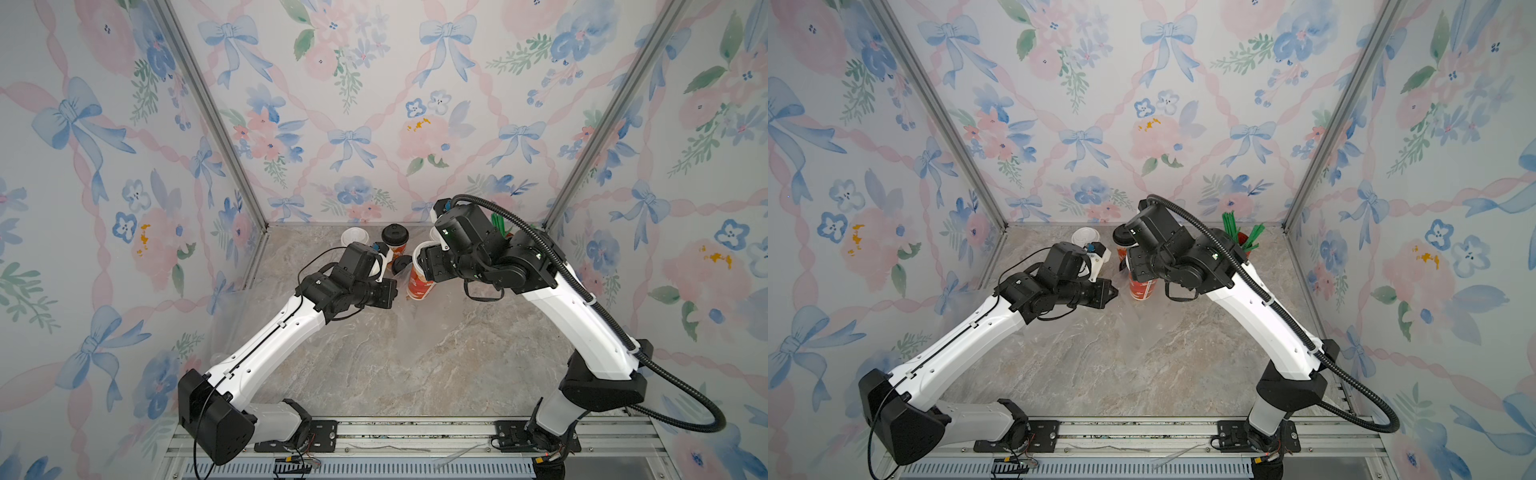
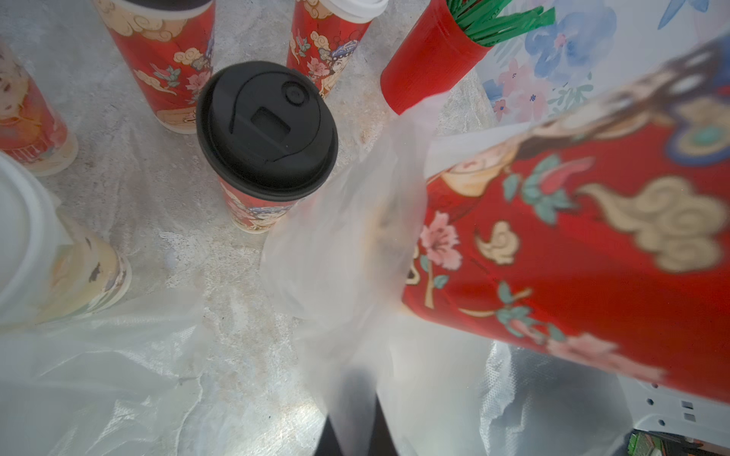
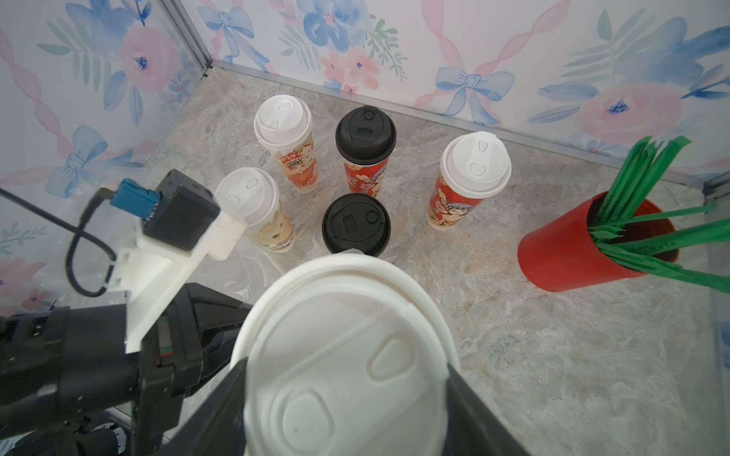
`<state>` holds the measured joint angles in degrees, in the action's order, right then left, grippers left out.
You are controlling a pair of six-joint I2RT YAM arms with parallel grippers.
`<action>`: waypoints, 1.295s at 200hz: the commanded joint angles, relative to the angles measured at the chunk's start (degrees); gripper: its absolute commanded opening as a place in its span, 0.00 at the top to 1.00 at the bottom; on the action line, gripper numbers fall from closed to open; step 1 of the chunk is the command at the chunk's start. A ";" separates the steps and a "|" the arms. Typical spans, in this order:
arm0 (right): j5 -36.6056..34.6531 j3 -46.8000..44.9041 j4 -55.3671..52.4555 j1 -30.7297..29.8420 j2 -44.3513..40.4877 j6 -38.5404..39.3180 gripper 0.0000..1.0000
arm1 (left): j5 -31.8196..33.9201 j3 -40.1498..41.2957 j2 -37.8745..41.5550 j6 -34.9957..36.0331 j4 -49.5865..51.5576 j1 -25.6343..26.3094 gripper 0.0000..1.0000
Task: Pack milk tea into plastic carrier bags
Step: Pick up the milk tea cup at the center of the board, then place the milk tea cup in the plastic carrier bag.
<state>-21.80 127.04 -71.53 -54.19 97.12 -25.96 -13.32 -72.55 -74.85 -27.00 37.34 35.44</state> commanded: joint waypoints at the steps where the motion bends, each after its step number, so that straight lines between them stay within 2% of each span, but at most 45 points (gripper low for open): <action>1: -0.01 -4.75 8.83 0.84 -1.15 -0.31 0.45 | 0.49 0.66 0.14 0.89 -0.67 -0.11 1.00; 106: 2.38 -28.47 24.15 3.89 -3.96 -4.20 0.48 | 0.77 -0.37 0.39 0.73 -0.69 -0.11 1.00; 157: 3.17 -34.62 27.09 4.38 -2.64 -5.02 0.48 | 2.12 0.11 1.81 0.46 -0.67 -0.15 1.00; 187: 3.17 -36.81 28.29 4.61 0.84 -5.23 0.48 | 2.50 0.64 2.97 0.46 -0.68 -0.34 1.00; 225: 3.18 -39.44 29.75 4.71 2.28 -5.41 0.42 | 2.41 1.23 3.66 0.38 -0.68 -0.50 1.00; 259: 3.43 -40.31 29.79 4.62 1.96 -5.76 0.26 | 1.86 1.71 3.26 0.44 -0.69 -0.54 1.00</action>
<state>-18.81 88.40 -41.17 -50.24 98.54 -30.70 -11.40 -71.85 -72.05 -27.03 37.32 35.22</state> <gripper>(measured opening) 0.696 0.047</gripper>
